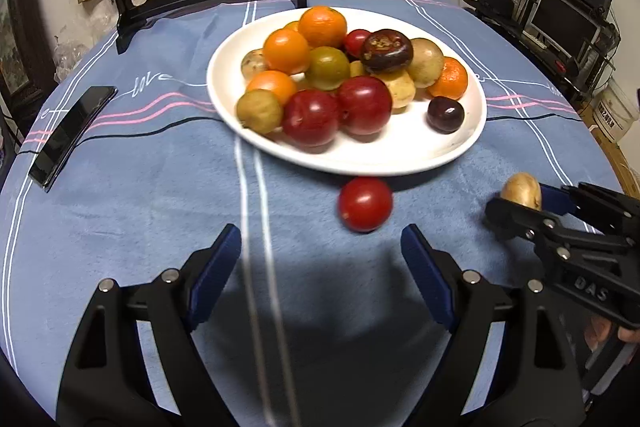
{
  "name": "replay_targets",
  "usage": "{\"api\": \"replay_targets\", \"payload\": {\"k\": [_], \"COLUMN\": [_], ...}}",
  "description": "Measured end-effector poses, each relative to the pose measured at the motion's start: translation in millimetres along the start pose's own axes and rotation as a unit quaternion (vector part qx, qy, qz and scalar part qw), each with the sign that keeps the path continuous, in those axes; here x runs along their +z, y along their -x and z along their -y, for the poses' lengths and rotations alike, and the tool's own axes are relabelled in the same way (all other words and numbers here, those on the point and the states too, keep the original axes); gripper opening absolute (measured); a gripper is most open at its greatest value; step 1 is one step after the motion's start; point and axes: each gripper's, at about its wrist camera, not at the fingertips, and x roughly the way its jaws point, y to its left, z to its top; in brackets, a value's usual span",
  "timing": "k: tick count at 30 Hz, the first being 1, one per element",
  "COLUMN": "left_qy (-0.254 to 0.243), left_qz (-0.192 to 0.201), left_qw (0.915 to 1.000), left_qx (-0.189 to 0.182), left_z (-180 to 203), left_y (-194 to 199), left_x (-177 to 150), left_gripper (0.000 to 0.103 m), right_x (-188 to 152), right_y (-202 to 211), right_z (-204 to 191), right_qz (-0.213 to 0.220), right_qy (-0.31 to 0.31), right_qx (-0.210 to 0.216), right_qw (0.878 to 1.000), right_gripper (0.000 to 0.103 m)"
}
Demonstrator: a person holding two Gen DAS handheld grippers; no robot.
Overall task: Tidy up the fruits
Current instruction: 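Grasp a tan round fruit with the right tool while the left grasps a red plum, then carry both fruits onto the white plate and open both tools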
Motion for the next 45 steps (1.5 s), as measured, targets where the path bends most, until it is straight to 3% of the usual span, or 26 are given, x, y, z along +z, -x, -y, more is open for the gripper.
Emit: {"api": "replay_targets", "payload": {"k": [7, 10, 13, 16, 17, 23, 32, 38, 45], "left_qy": [0.002, 0.007, -0.002, -0.013, -0.018, -0.02, -0.024, -0.026, -0.022], "left_qz": [-0.008, -0.021, -0.019, -0.018, -0.02, -0.021, 0.02, 0.042, 0.05], "left_qw": [0.9999, 0.9997, 0.9996, 0.9997, 0.9996, 0.9996, 0.9995, 0.9988, 0.9985], "left_qx": [0.01, 0.008, 0.022, 0.011, 0.01, 0.004, -0.008, -0.005, 0.004], "left_z": [14, 16, 20, 23, 24, 21, 14, 8, 2], "left_y": [-19, -29, -33, -31, -29, -15, 30, 47, 41], "left_x": [11, 15, 17, 17, 16, 9, 12, 29, 61], "left_gripper": [0.081, 0.065, 0.056, 0.035, 0.033, 0.033, 0.033, 0.033, 0.033], "right_x": [-4, -4, -5, -6, -6, -6, 1, 19, 58], "right_y": [6, 6, 6, 5, 5, 12, 31, 40, 39], "right_z": [8, 10, 11, 11, 11, 6, -11, -21, -24], "right_qz": [0.007, 0.008, 0.007, 0.005, 0.005, 0.01, 0.03, 0.043, 0.064], "right_qy": [-0.008, -0.01, -0.012, -0.012, -0.012, -0.009, 0.01, 0.031, 0.04], "right_qx": [0.011, 0.014, 0.016, 0.016, 0.016, 0.015, 0.015, 0.013, 0.011], "right_qw": [1.0, 1.0, 1.0, 1.0, 1.0, 1.0, 0.999, 0.999, 0.997], "right_gripper": [0.041, 0.041, 0.041, 0.041, 0.041, 0.041, 0.041, 0.041, 0.041]}}
